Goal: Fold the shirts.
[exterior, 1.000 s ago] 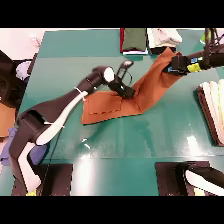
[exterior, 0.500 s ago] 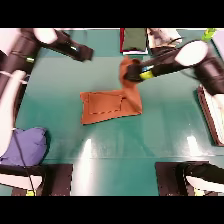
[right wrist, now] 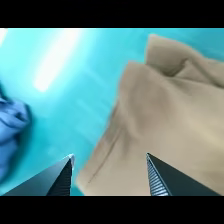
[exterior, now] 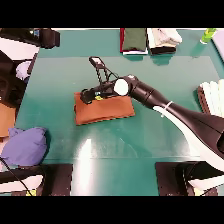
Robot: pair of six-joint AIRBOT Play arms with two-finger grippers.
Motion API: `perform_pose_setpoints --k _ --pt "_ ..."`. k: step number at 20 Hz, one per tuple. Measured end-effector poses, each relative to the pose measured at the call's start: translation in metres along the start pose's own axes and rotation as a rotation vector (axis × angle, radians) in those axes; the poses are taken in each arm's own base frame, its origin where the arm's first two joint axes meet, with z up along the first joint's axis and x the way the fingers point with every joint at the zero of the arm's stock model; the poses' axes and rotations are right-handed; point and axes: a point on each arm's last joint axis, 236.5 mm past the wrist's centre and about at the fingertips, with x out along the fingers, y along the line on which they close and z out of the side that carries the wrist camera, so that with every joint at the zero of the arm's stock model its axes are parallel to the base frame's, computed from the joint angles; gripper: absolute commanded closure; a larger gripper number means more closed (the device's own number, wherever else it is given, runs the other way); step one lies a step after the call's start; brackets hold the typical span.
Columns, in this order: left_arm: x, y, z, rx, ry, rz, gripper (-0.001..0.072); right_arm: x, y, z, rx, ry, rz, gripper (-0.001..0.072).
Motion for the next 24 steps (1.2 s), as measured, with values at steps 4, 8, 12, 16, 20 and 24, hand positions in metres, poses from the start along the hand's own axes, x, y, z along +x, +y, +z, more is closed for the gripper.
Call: perform_pose_setpoints --k 4,8,12,16,20,24 --pt "-0.003 0.0 -0.002 0.001 0.009 0.0 0.0685 -0.05 -0.076 0.003 -0.025 0.044 -0.186 -0.0002" --pt "-0.003 -0.002 -0.003 -0.003 0.01 -0.01 0.0685 -0.094 -0.176 -0.036 0.157 0.159 -0.333 -0.0004" --pt "0.0 -0.006 -0.004 -0.011 0.014 -0.032 0.0685 -0.089 -0.215 -0.078 0.346 0.261 -0.296 -0.0002" --pt "0.001 -0.009 -0.005 -0.015 0.017 -0.042 0.0685 -0.059 -0.22 -0.091 0.423 0.311 -0.232 -0.0001" --pt "0.001 -0.01 -0.008 -0.016 0.028 -0.049 0.0685 -0.03 -0.214 -0.085 0.427 0.325 -0.191 0.015" --pt "0.0 -0.012 -0.009 -0.018 0.035 -0.054 0.0685 -0.011 -0.203 -0.075 0.379 0.309 -0.168 0.0693"
